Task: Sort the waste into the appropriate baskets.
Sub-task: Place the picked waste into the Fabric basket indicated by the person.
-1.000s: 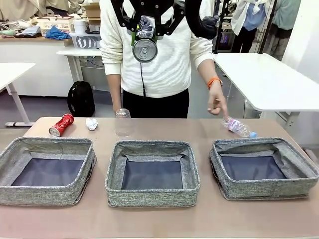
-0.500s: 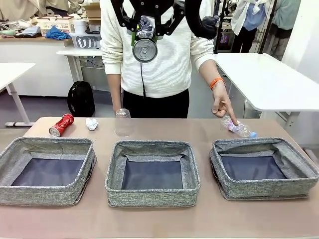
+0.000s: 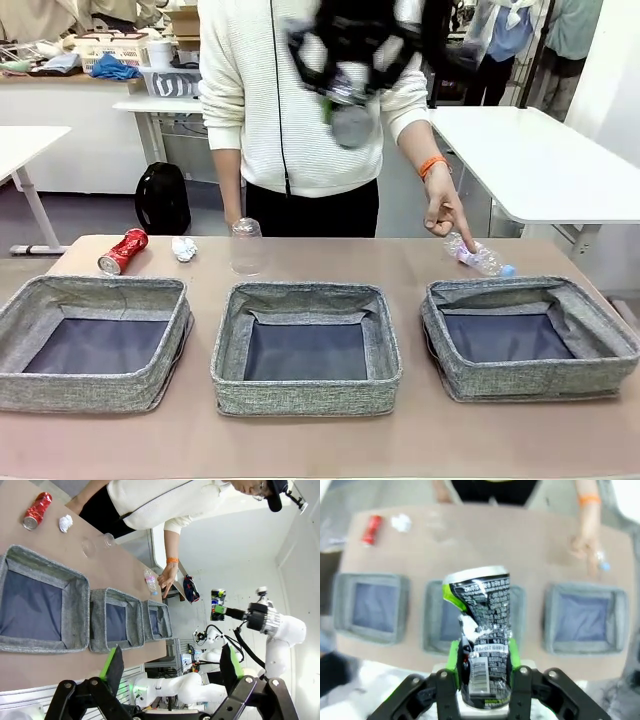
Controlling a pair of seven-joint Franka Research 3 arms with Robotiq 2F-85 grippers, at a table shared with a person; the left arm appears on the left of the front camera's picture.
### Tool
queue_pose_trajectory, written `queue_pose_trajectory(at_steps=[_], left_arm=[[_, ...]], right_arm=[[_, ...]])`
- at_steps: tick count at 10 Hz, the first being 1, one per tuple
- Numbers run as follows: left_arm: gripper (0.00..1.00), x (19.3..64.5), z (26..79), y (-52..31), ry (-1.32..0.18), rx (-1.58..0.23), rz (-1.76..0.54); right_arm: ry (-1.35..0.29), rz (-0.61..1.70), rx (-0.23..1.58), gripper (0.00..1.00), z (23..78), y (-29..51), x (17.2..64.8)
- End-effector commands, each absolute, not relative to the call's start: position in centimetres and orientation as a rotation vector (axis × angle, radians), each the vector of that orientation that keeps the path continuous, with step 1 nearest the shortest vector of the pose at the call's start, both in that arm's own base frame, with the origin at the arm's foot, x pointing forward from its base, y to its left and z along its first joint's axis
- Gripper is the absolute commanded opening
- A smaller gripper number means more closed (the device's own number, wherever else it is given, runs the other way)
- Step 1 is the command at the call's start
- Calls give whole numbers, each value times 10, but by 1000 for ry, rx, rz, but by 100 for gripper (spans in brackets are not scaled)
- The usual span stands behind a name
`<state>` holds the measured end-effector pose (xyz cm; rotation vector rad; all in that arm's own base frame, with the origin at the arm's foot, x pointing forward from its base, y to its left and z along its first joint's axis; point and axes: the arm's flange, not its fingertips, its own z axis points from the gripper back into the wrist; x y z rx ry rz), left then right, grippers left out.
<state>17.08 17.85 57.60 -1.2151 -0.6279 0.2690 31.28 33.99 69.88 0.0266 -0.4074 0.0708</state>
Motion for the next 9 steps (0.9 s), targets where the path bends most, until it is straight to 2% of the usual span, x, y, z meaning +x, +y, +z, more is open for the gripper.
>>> queue_pose_trajectory(at_steps=[1, 5, 6, 9], left_arm=[[100, 172, 578, 178, -646, -1223, 250], [100, 172, 578, 178, -646, -1223, 250], [100, 172, 578, 178, -646, -1223, 250], [100, 172, 578, 178, -646, -1223, 250]], right_arm=[[-365, 8, -37, 42, 659, 256, 299], [-331, -132, -51, 42, 554, 141, 297], [-337, -115, 24, 42, 529, 125, 301], [-369, -284, 25, 42, 475, 87, 309]])
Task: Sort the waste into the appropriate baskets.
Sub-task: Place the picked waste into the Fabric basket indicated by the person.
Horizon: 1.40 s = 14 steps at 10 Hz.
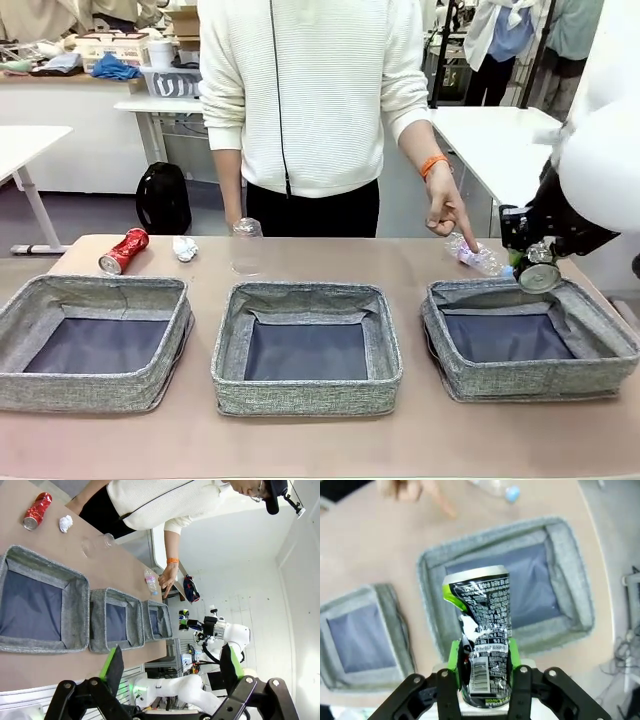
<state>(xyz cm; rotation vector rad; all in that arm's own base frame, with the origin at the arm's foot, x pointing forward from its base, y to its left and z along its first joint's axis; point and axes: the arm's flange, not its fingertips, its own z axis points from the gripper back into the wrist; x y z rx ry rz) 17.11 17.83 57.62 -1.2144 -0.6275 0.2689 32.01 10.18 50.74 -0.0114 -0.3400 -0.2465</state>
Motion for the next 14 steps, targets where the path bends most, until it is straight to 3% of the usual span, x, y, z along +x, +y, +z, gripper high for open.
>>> queue_pose_trajectory(at_steps=[1, 9, 10, 11, 14], left_arm=[[100, 172, 578, 178, -646, -1223, 250], [100, 172, 578, 178, -646, -1223, 250], [100, 172, 578, 178, -646, -1223, 250], [100, 172, 578, 178, -646, -1223, 250], [100, 172, 578, 178, -646, -1223, 250]], right_arm=[[-347, -316, 21, 42, 463, 81, 310], [-273, -362, 23, 42, 431, 72, 322], [-268, -359, 21, 54, 431, 73, 322], [-269, -355, 25, 100, 430, 73, 322], [-279, -367, 32, 100, 430, 74, 323]])
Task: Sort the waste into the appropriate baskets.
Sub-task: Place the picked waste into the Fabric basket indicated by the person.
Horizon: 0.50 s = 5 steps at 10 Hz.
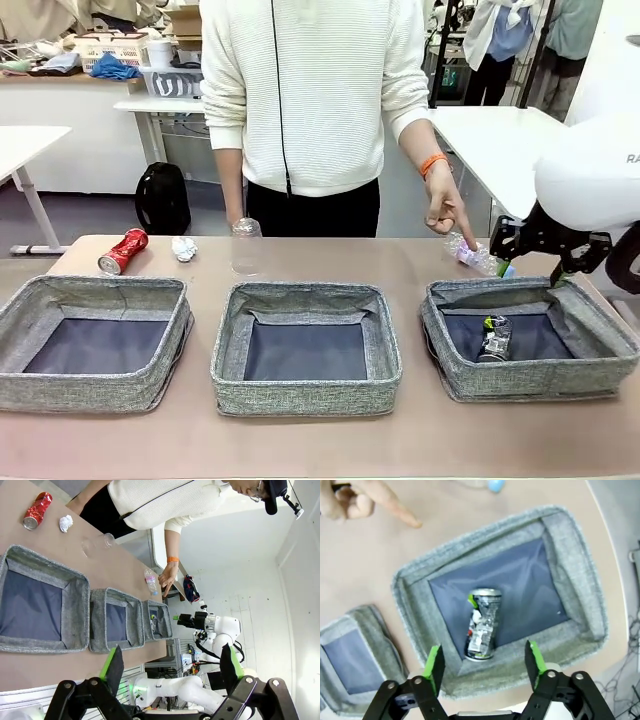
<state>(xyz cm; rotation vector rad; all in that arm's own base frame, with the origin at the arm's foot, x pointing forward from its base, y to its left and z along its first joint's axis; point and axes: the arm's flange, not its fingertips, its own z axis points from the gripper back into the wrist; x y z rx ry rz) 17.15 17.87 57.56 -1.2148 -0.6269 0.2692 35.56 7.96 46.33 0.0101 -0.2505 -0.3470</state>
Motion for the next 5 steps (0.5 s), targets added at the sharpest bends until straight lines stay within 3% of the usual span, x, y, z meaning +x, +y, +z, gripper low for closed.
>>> queue_pose_trajectory(at_steps=[1, 4, 5], left_arm=[[100, 172, 578, 178, -646, -1223, 250], [100, 172, 578, 178, -646, -1223, 250], [100, 172, 578, 178, -646, -1223, 250]], right_arm=[[-291, -367, 27, 100, 431, 74, 323], [-303, -373, 96, 100, 432, 75, 322], [-330, -372, 314, 100, 442, 77, 322]])
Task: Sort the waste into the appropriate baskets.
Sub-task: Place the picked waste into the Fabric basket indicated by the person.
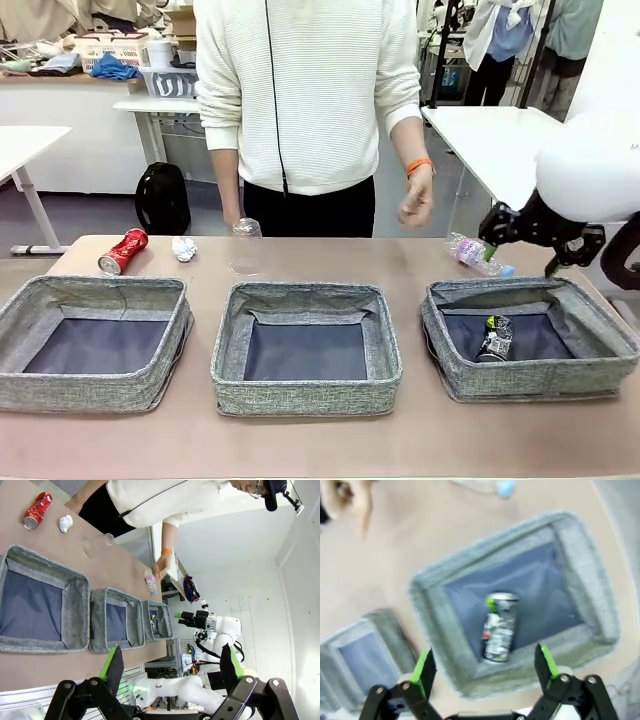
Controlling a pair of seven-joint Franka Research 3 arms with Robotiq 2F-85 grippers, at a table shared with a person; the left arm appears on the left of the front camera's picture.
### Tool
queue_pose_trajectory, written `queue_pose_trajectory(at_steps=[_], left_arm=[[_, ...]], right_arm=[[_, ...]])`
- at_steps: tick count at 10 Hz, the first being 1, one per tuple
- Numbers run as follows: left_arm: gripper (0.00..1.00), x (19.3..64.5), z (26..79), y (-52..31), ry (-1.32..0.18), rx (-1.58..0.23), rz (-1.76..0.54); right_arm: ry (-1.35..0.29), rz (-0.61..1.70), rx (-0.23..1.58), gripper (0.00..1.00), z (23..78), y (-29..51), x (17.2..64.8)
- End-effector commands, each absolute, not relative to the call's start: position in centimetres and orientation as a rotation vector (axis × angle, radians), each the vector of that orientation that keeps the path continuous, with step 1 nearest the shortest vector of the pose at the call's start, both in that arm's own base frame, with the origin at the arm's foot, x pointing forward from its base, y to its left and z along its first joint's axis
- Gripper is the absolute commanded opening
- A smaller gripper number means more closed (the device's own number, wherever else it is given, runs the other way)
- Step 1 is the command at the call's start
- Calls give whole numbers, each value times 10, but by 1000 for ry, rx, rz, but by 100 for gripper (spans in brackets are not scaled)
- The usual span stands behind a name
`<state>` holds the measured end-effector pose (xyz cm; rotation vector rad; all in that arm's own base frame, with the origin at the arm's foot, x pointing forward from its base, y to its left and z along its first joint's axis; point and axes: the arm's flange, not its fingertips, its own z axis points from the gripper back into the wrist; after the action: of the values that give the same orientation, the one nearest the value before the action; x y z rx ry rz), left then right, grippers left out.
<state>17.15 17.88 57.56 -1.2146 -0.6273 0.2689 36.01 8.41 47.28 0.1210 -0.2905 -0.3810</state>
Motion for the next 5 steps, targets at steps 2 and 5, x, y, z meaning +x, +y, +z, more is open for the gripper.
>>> queue_pose_trajectory(at_steps=[2, 5], left_arm=[[100, 172, 578, 178, -646, -1223, 250], [100, 172, 578, 178, -646, -1223, 250]], right_arm=[[-213, -421, 862, 100, 467, 64, 319], [-176, -551, 1451, 100, 481, -17, 289]])
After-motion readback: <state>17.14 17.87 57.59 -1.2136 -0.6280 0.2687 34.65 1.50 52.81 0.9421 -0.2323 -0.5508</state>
